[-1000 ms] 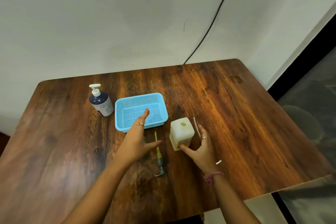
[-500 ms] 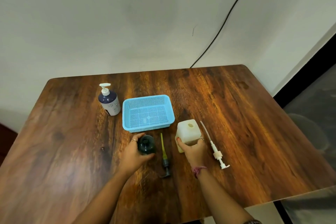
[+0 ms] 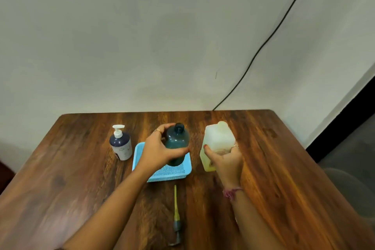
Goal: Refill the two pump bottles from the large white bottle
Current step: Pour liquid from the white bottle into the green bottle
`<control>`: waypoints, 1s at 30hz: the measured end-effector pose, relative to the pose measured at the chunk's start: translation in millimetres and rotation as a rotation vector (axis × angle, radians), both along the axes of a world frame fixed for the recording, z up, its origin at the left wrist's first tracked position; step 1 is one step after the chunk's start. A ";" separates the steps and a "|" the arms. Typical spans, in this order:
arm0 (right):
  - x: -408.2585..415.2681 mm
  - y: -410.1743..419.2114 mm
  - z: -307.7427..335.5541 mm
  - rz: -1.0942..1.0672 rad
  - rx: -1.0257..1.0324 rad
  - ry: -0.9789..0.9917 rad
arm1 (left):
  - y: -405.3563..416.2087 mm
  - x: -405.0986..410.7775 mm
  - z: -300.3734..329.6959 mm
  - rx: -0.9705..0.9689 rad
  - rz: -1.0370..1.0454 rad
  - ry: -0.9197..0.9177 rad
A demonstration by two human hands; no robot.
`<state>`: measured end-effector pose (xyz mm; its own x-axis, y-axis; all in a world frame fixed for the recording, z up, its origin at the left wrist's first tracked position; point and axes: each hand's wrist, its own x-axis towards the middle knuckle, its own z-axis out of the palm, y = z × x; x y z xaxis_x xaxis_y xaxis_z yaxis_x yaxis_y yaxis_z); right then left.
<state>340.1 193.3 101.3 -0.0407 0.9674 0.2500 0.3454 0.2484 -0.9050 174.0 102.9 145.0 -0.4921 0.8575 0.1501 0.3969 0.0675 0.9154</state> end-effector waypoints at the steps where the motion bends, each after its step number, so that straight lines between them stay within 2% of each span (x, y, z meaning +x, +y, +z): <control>1: 0.0 9.0 14.8 0.012 0.031 -0.012 | 8.8 0.7 13.1 0.016 0.009 -0.001; 6: -4.2 49.5 80.7 0.061 0.084 -0.022 | 48.5 3.1 73.2 0.101 0.028 -0.003; 13: -8.6 79.6 138.7 0.143 0.233 -0.049 | 84.9 9.1 130.9 0.181 0.065 0.069; 30: 13.5 116.2 238.5 0.283 0.552 -0.357 | 102.5 21.9 185.4 0.180 0.084 0.084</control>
<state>353.6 309.5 339.8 -0.4424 0.6434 0.6248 0.4516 0.7617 -0.4646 195.8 205.4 330.4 -0.5398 0.7697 0.3407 0.4726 -0.0578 0.8794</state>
